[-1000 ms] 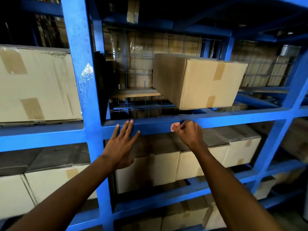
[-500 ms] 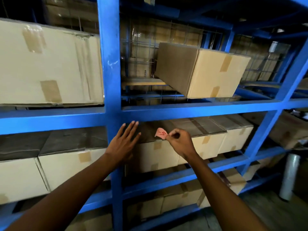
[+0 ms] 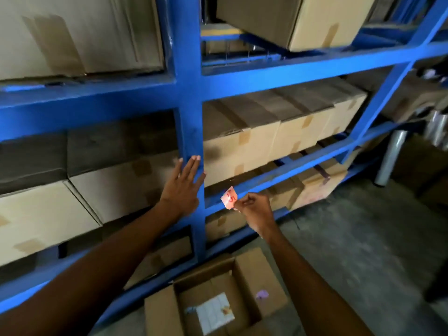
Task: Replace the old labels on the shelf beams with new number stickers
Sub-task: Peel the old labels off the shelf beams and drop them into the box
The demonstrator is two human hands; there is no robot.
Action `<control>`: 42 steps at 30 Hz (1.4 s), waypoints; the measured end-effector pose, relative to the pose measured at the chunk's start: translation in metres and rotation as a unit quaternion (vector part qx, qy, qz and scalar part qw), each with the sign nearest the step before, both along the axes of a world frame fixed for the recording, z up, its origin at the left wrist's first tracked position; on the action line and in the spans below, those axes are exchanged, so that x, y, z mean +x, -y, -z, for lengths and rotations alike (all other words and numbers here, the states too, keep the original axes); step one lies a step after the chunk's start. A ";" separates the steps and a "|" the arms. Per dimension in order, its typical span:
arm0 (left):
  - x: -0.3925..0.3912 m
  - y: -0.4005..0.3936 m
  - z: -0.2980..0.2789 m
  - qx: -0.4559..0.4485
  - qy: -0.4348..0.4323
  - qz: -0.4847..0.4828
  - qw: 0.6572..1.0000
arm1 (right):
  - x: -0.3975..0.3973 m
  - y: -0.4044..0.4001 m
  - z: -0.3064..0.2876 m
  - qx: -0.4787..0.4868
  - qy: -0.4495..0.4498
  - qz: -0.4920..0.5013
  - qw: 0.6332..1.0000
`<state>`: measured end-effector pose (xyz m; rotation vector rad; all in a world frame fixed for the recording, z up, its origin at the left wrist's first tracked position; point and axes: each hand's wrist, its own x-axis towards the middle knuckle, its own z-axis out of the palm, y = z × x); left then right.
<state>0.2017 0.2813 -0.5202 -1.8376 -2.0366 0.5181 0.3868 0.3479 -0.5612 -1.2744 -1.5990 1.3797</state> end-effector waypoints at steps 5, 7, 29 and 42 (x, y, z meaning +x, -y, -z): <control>0.004 -0.003 0.021 0.026 -0.048 -0.002 0.999 | 0.022 0.022 0.055 -0.048 0.049 0.047 0.997; 0.006 -0.004 0.030 0.025 -0.051 -0.003 0.998 | 0.028 0.031 0.079 -0.077 0.063 0.060 0.993; 0.004 -0.003 0.125 -0.069 -0.085 -0.041 0.993 | 0.050 0.042 0.205 -0.155 0.259 -0.020 0.953; 0.018 -0.006 0.109 -0.128 -0.040 -0.067 0.989 | 0.066 0.034 0.208 -0.170 0.275 -0.018 0.946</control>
